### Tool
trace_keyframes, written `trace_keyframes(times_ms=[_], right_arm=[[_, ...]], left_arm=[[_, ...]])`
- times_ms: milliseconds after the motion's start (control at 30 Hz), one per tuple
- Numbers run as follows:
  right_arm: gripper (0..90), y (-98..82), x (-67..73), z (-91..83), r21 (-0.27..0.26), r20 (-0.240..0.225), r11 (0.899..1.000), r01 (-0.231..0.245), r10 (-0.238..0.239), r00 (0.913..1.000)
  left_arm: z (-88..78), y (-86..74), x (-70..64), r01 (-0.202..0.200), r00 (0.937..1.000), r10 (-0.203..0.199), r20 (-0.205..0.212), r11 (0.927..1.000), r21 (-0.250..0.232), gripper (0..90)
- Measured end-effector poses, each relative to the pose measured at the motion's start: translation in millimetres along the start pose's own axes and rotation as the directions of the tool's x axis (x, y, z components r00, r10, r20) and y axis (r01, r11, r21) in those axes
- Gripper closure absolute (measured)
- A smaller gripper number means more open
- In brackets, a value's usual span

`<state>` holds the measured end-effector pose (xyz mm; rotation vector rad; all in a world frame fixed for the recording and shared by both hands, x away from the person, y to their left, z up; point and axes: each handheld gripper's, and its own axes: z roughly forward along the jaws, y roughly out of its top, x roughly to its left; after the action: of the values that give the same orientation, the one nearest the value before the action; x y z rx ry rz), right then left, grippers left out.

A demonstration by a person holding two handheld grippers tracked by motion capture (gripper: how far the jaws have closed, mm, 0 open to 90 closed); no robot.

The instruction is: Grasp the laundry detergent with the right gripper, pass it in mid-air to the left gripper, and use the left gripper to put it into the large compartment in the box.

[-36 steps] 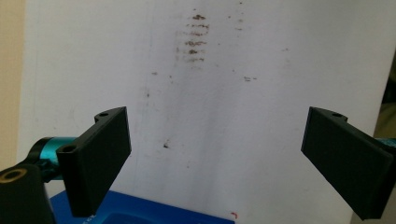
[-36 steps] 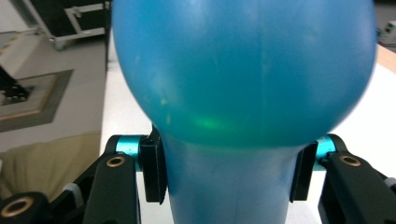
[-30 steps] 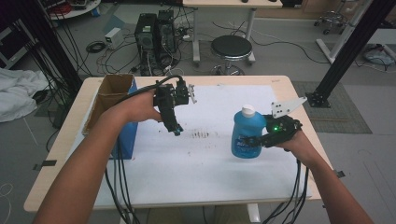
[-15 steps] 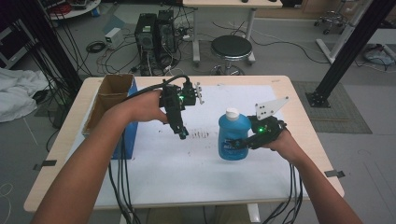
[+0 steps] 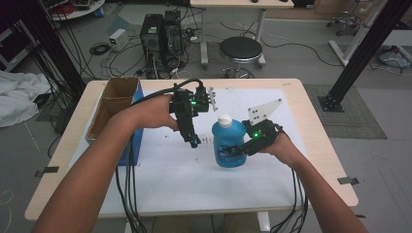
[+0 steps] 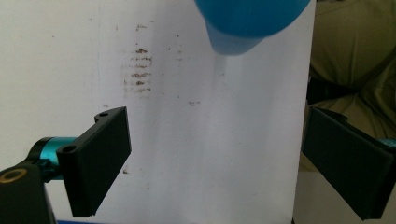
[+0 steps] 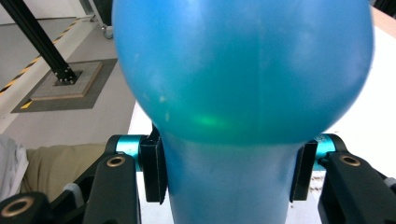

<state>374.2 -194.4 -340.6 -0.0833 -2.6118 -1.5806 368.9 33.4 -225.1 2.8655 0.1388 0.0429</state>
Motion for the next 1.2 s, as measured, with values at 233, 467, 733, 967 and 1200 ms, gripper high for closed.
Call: trace_keyframes(times_ms=[233, 467, 733, 967, 1200], right_arm=[[44.6, 2.5, -0.1, 10.8, 0.005, -0.008, 1.0, 0.005, -0.005, 1.0], [44.6, 9.9, 1.2, 22.1, 0.013, -0.009, 1.0, 0.004, -0.004, 1.0], [44.6, 16.5, 0.7, 35.8, 0.027, -0.009, 1.0, 0.003, -0.003, 1.0], [44.6, 23.8, 2.0, 42.9, 0.035, -0.015, 0.999, 0.008, -0.007, 0.9999], [44.5, 26.0, 3.9, 42.6, 0.034, -0.021, 0.999, 0.014, -0.013, 0.9997]], left_arm=[[-3.6, 9.3, -4.9, -0.015, 0.9999, 0.015, 0.007, 0.9998, -0.009, 8.3], [-2.6, 16.4, -6.8, -0.03, 0.9995, 0.03, 0.006, 0.9995, -0.008, 8.2], [-0.5, 21.0, -7.2, -0.035, 0.9994, 0.035, 0.004, 0.9994, -0.008, 8.2], [4.4, 25.2, -6.4, -0.041, 0.9992, 0.041, 0.004, 0.9991, 0.006, 8.2], [9.2, 26.2, -6.2, -0.047, 0.9989, 0.047, 0.005, 0.9988, 0.017, 8.2]])
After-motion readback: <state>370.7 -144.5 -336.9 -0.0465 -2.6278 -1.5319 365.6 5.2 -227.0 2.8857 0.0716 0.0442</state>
